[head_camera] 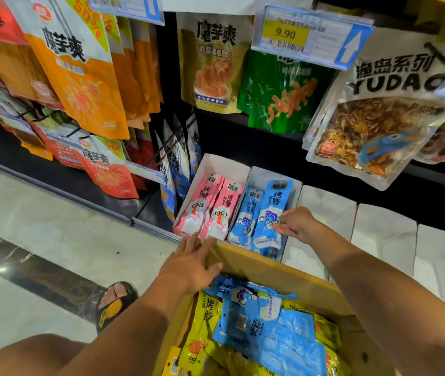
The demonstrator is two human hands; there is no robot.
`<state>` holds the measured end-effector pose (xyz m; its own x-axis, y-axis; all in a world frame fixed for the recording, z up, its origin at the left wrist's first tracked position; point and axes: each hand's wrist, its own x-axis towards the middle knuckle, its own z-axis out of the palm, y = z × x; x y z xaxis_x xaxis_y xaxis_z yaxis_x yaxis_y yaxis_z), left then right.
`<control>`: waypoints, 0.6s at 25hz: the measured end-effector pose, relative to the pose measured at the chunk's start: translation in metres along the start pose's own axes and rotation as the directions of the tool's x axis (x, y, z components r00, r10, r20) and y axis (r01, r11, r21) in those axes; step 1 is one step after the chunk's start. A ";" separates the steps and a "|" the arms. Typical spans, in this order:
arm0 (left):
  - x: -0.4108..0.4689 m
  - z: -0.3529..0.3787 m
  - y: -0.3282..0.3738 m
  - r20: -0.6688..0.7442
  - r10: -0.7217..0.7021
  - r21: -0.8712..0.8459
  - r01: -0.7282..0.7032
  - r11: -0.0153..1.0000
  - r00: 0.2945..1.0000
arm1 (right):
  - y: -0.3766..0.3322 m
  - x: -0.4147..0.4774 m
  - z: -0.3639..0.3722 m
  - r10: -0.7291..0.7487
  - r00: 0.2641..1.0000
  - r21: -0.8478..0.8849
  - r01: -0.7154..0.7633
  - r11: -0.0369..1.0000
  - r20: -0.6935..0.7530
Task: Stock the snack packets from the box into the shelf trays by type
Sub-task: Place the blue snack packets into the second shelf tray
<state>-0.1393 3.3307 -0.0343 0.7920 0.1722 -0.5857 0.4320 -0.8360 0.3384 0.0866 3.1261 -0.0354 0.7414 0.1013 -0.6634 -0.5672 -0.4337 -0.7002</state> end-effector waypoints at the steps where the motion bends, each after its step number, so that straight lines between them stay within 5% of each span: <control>1: 0.000 0.004 -0.002 0.023 -0.009 -0.016 0.009 1.000 1.000 | 0.005 0.012 0.004 0.009 1.000 -0.029 -0.009 1.000 0.002; 5: 0.003 0.017 -0.001 0.003 -0.026 -0.041 0.026 0.999 1.000 | 0.021 0.053 0.016 0.057 0.998 -0.102 -0.061 0.993 -0.038; 9: 0.007 0.019 -0.005 -0.040 0.009 0.029 -0.008 1.000 0.999 | 0.030 0.068 0.029 0.272 0.958 -0.029 -0.276 0.961 -0.089; 15: 0.010 0.026 -0.005 -0.043 0.009 0.088 -0.005 0.996 0.999 | 0.047 0.064 0.035 0.136 0.991 -0.197 -0.134 0.971 -0.001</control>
<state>-0.1448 3.3231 -0.0604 0.8137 0.1868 -0.5504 0.3883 -0.8793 0.2756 0.0945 3.1438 -0.1201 0.6576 0.0402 -0.7523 -0.5792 -0.6115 -0.5391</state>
